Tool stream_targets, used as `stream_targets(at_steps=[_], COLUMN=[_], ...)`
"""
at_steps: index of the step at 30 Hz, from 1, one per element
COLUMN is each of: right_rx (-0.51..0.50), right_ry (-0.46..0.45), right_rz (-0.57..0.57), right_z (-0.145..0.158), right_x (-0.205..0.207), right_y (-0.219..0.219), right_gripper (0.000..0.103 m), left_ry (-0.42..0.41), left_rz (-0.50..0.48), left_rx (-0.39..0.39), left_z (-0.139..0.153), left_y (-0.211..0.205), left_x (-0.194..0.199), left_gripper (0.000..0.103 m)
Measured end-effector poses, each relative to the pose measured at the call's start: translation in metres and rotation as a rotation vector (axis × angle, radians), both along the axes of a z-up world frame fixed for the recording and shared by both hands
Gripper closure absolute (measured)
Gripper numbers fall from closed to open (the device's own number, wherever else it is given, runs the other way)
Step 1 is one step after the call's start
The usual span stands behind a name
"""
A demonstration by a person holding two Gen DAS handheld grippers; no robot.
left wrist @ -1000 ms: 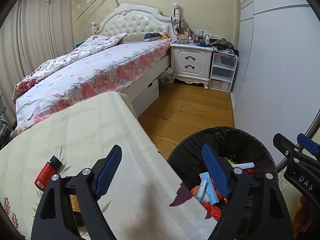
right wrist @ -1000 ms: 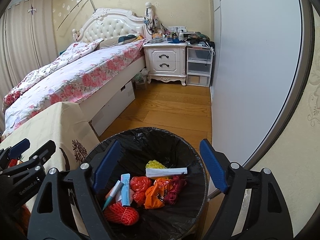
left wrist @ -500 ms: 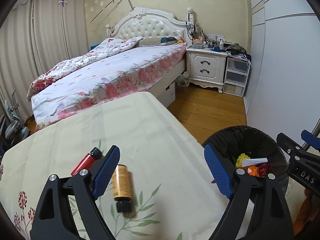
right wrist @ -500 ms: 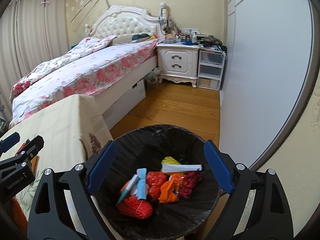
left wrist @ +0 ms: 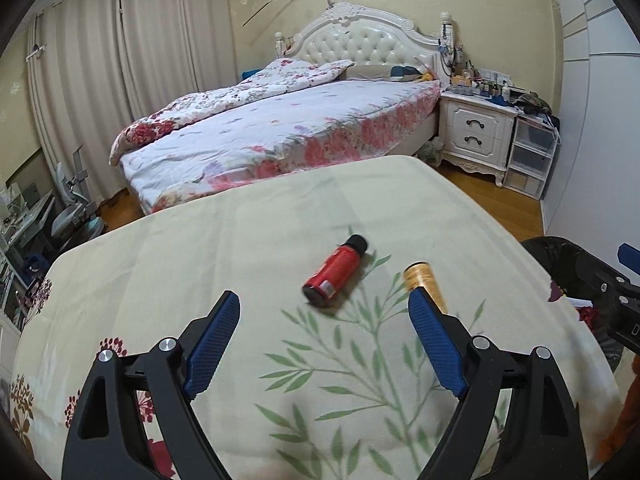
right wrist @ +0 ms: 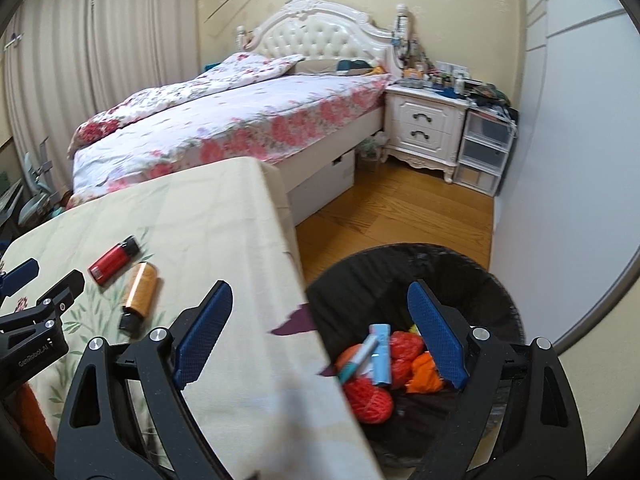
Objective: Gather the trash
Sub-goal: 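Move both open grippers back over the red and gold bottles, then close the left gripper around the red spray bottle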
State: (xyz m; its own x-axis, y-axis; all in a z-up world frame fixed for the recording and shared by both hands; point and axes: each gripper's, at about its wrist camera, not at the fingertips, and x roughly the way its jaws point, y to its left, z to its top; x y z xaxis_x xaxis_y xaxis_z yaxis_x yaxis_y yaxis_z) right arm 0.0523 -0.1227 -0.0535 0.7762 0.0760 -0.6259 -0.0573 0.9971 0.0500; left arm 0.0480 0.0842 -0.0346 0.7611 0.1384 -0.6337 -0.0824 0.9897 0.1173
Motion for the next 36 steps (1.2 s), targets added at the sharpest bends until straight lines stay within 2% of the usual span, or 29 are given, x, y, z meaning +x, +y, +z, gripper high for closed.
stream_targets(at_steps=[7, 12, 22, 36], right_rx=[-0.008, -0.024, -0.018, -0.003], right_ry=[0.008, 0.014, 0.038, 0.069], right_rz=[0.091, 0.112, 0.061, 0.054], right_z=[0.001, 0.000, -0.007, -0.017], right_x=[0.005, 0.006, 0.024, 0.057], right_y=[0.044, 0.057, 0.042, 0.037], right_gripper=[0.016, 0.016, 0.017, 0.017], left_ry=[0.012, 0.020, 0.047, 0.105], left_rz=[0.071, 0.073, 0.013, -0.042], left_rx=[-0.007, -0.017, -0.010, 0.014], left_z=[-0.004, -0.007, -0.016, -0.028], left_y=[0.038, 0.043, 0.026, 0.014], left_x=[-0.007, -0.003, 0.021, 0.069], left_gripper=[0.019, 0.019, 0.019, 0.019])
